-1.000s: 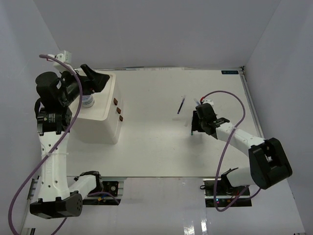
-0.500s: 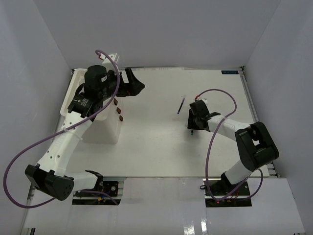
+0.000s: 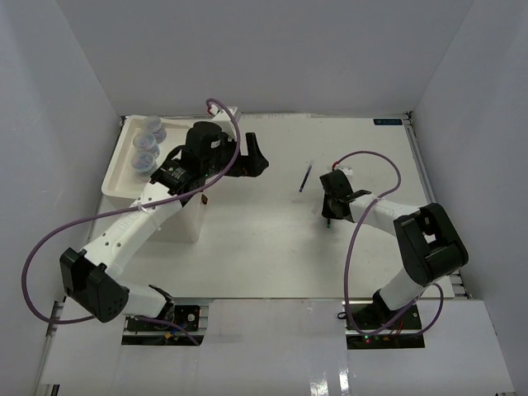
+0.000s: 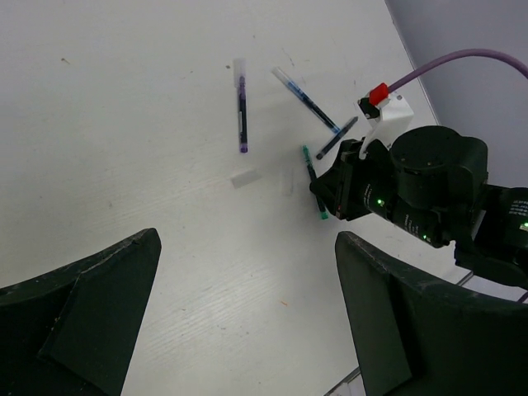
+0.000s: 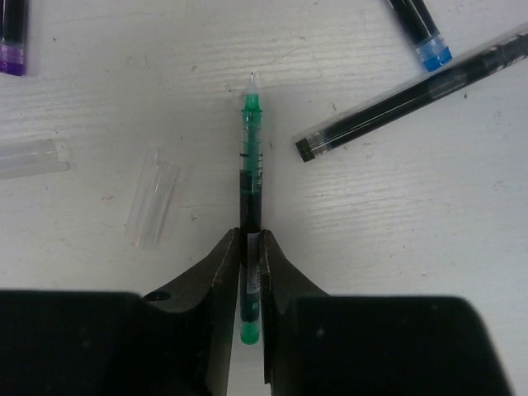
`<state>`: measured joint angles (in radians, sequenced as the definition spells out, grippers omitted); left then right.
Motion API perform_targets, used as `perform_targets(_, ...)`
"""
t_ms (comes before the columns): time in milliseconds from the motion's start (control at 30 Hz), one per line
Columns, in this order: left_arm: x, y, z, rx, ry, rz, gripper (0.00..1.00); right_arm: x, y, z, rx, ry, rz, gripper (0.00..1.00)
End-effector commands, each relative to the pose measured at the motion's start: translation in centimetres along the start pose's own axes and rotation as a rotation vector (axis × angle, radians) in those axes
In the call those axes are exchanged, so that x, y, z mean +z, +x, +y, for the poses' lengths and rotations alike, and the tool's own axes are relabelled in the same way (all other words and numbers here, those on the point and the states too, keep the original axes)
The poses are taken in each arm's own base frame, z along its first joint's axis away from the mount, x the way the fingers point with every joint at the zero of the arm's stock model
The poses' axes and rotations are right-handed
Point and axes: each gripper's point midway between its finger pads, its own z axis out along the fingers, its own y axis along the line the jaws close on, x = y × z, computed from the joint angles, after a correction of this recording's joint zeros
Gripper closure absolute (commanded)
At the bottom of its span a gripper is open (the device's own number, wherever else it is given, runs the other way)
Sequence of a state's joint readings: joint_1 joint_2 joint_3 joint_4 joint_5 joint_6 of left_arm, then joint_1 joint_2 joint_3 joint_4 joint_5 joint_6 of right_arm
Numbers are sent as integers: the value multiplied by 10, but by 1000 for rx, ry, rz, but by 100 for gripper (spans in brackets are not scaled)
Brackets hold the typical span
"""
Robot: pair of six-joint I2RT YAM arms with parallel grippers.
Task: Sort the stationery into containers
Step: Pick up the pen from the center of the board.
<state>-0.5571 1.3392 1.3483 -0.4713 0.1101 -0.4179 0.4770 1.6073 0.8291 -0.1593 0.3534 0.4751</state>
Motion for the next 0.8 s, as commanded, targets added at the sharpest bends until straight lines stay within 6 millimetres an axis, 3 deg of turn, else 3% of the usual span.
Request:
perform_targets(0,14,11,-5,44,-19,10,2,-6,1,-7,19,11,-20,84)
perform_targets(67,23,22,-13,86,-8,35,2,-15,-4,-5,16,-15,-43,92)
perform_targets(200,45,47,-14,186,-3,85,2,-37,-9,-2,-4,-87,-79,92)
perform_targets(300,63,59,-16,305,26,104,2,-64,-21,-2,-6,-136,-143,92)
perform_targets(500,106,103,-16,524,95,223,2,-124,-41,-13,-5,-213,-323,92)
perform_targets(600,126,119,-20,573,150,256,2,-139,-39,-19,-18,-233,-372,92)
perform_targets(767,156,144,-27,644,231,304,2,-146,-25,-27,-7,-243,-380,92)
